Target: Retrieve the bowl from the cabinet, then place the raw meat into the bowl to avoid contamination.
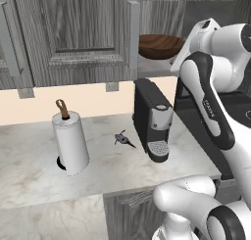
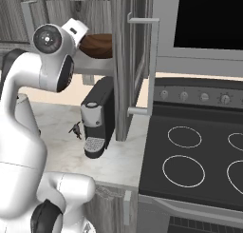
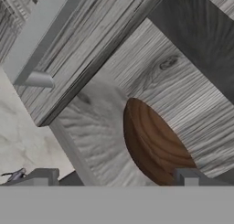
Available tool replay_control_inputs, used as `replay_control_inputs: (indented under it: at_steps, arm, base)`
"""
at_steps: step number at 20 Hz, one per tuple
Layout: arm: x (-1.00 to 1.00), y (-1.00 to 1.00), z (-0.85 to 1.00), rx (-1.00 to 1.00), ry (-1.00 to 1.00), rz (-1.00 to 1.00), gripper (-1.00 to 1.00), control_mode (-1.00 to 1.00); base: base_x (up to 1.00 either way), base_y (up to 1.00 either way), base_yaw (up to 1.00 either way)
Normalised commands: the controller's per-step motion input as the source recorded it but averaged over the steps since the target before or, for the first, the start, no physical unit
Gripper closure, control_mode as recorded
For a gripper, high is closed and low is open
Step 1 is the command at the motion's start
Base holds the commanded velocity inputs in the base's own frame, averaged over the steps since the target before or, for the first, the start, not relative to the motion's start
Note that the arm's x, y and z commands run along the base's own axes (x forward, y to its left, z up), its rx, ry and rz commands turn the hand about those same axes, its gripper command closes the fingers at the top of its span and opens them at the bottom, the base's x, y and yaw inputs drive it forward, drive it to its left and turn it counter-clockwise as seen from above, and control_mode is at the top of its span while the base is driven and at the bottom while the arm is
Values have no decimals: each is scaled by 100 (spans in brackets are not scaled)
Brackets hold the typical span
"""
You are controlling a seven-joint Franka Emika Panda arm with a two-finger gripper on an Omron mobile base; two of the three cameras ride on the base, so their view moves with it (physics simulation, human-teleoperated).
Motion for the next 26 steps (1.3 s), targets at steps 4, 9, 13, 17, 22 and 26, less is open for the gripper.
replay_control_inputs:
  at_steps: [4, 9, 13, 17, 22, 26]
  arm:
    - [11, -6, 0, 0, 0, 0, -100, -100]
    - [15, -7, -1, 0, 0, 0, -100, -100]
    - [17, -6, -3, 0, 0, 0, -100, -100]
    - [18, -3, -3, 0, 0, 0, -100, -100]
    - [18, -2, -2, 0, 0, 0, -100, -100]
    - [18, -1, -1, 0, 0, 0, -100, -100]
  base:
    - [0, 0, 0]
    - [0, 0, 0]
    - [0, 0, 0]
    - [0, 0, 0]
    - [0, 0, 0]
    - [0, 0, 0]
